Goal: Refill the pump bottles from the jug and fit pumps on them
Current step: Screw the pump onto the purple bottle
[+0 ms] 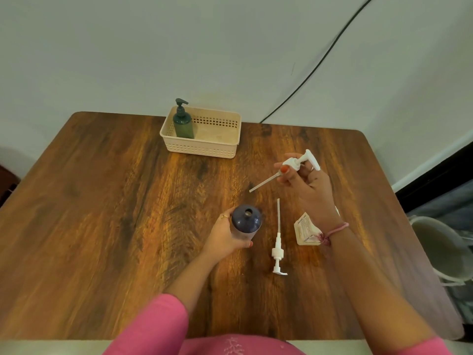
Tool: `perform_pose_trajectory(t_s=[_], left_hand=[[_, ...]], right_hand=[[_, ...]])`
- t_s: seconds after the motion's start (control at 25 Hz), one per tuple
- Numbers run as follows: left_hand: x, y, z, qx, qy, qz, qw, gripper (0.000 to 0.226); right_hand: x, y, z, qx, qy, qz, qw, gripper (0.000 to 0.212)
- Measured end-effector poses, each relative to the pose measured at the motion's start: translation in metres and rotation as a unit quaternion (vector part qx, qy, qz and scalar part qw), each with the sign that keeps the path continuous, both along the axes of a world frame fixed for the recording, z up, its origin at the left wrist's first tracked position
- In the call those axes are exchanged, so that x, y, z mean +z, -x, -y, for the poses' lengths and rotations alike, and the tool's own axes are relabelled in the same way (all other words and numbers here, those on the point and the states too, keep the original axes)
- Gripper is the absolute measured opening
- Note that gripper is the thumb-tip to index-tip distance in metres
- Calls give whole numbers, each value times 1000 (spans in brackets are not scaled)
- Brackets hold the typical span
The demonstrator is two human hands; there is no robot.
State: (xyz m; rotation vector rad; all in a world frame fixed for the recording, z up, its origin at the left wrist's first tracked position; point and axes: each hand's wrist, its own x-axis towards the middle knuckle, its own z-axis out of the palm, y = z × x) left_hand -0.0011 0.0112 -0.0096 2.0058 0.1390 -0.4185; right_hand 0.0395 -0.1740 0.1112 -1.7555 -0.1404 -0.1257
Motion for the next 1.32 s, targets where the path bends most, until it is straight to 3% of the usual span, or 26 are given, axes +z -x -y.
perform_pose_trajectory(t_s=[0.48,0.88,1.32], left_hand=[[-25,-4,10,86,63,35,994,81],[75,-20,-22,147,111,160,970,76],[153,-33,-63,138,137,225,955,68]], right_hand=[[4,0,3,-28,-33,-15,999,35],[99,-38,-26,-1,-129,63,990,30],[171,-59,-73,57,-77,109,989,31]])
